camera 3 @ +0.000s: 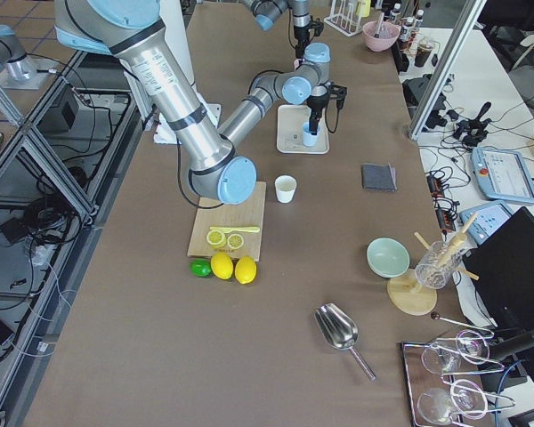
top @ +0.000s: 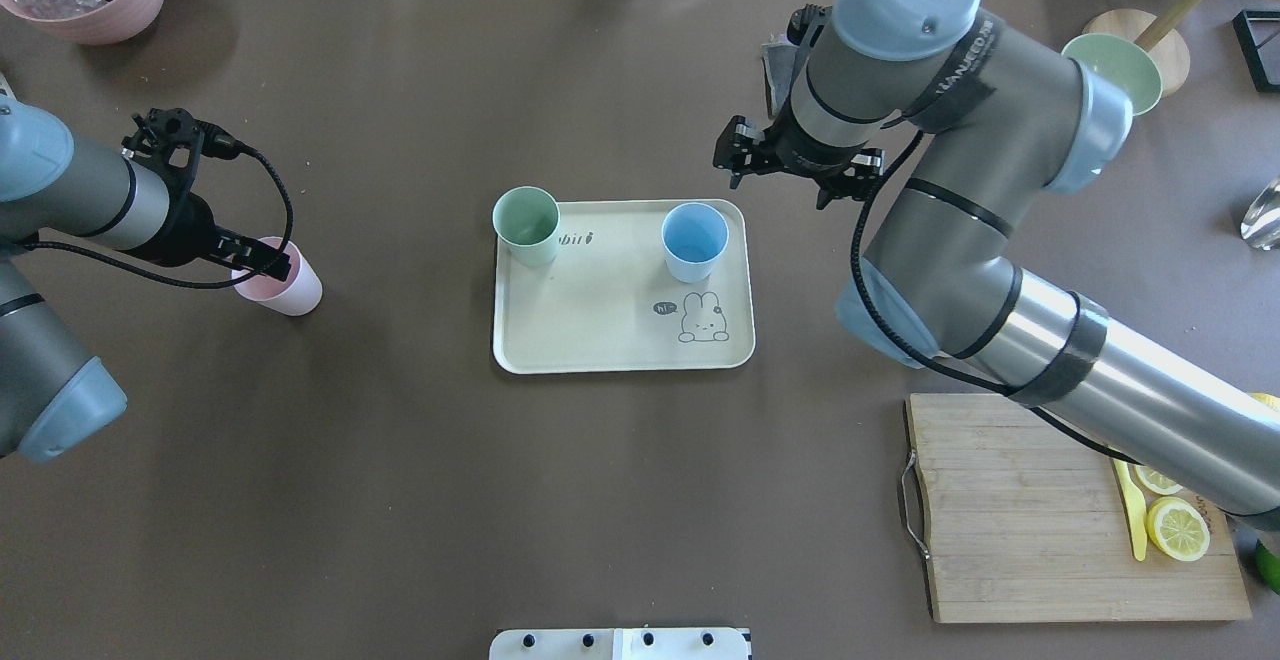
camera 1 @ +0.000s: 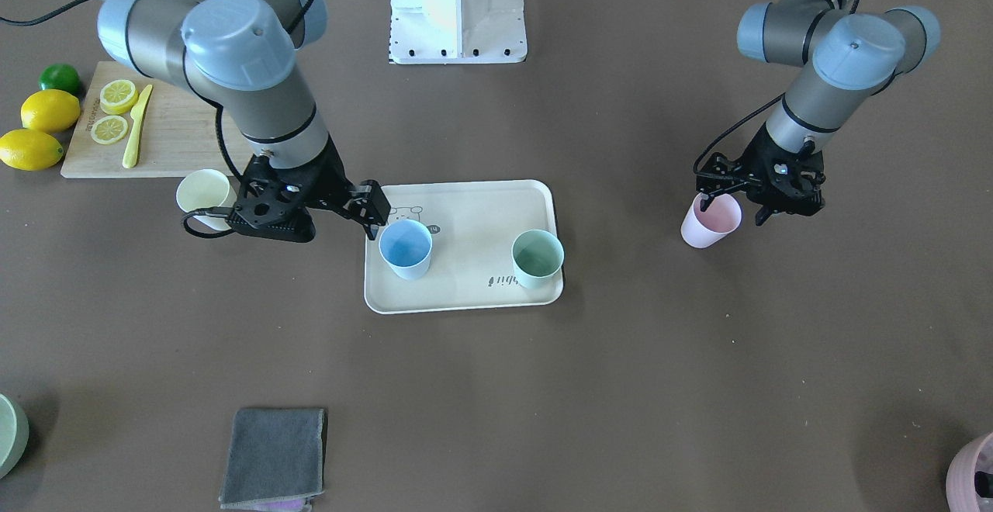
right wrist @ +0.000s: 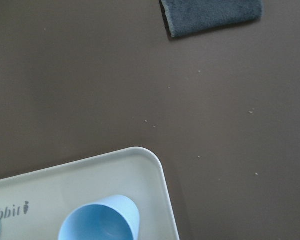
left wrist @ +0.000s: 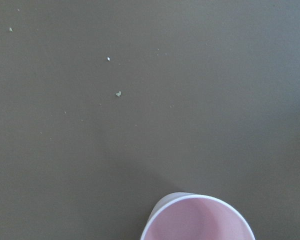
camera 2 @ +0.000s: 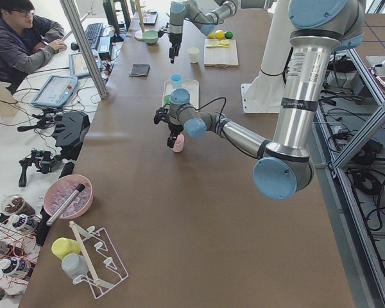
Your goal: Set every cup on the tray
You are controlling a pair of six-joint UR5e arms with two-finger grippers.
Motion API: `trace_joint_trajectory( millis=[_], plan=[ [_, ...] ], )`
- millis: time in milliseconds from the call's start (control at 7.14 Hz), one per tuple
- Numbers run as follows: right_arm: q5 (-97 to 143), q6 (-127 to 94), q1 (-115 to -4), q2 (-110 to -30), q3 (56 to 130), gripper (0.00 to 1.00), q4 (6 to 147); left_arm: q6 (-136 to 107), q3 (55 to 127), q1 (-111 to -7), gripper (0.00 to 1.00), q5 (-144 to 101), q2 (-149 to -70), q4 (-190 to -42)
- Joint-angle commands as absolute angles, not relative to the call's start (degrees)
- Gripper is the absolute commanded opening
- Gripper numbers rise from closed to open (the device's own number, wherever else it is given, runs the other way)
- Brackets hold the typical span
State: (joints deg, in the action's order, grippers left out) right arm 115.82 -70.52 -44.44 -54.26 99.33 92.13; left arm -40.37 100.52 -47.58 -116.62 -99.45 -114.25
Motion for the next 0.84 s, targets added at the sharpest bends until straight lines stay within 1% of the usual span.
trace_joint_trajectory(
  millis=[0,140,420,561,701],
  plan=[
    [118.4,-64.5,-48.1,-60.2,106.0,1.0,95.1,-40.7,98.4,-47.0,0.14,-116.6,-99.4,-114.9],
    [118.8,-61.4,-50.0,-61.9,106.3,1.0,95.1,-40.6,98.3,-47.0,0.0,-116.6,-100.2,-114.9],
    [118.7,-53.7,-50.9,-71.5,110.3,0.98,94.3,-41.5,101.2,-47.5,0.0,-117.2,-102.9,-114.2],
    [118.6,-53.3,-51.0,-74.6,112.2,0.97,94.3,-42.8,103.5,-47.5,0.0,-117.3,-103.5,-113.6],
    [118.5,-53.3,-51.0,-76.6,113.7,0.97,94.3,-46.4,107.1,-47.3,0.0,-117.2,-104.8,-108.9]
  ],
)
